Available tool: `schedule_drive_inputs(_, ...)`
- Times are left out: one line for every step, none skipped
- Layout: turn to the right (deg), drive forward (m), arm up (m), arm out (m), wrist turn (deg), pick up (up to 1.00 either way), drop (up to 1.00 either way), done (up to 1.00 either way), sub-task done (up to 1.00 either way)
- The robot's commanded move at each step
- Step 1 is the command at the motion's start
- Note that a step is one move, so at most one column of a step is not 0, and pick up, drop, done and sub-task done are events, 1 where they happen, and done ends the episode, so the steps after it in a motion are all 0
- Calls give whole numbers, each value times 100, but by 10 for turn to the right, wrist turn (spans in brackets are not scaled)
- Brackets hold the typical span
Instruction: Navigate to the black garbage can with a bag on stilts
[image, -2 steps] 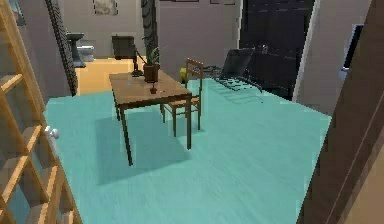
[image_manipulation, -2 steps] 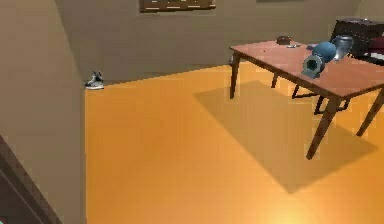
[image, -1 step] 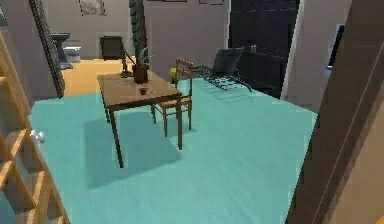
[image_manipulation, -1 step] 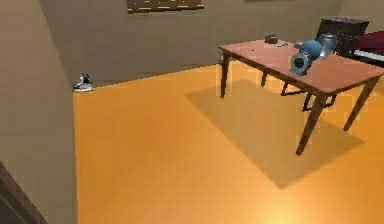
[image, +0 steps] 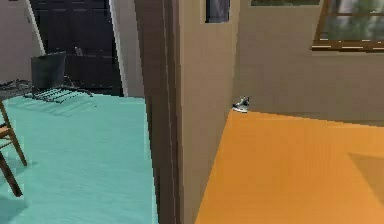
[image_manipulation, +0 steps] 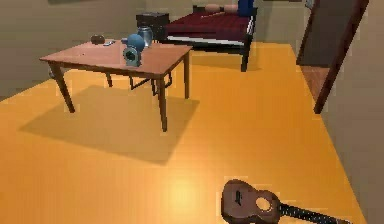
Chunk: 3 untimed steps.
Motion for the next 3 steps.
schedule_drive_inputs(150,0,0,0,0,0,0,0,0)
schedule_drive_inputs(0,15,0,0,0,0,0,0,0)
schedule_drive_inputs(-450,0,0,0,0,0,0,0,0)
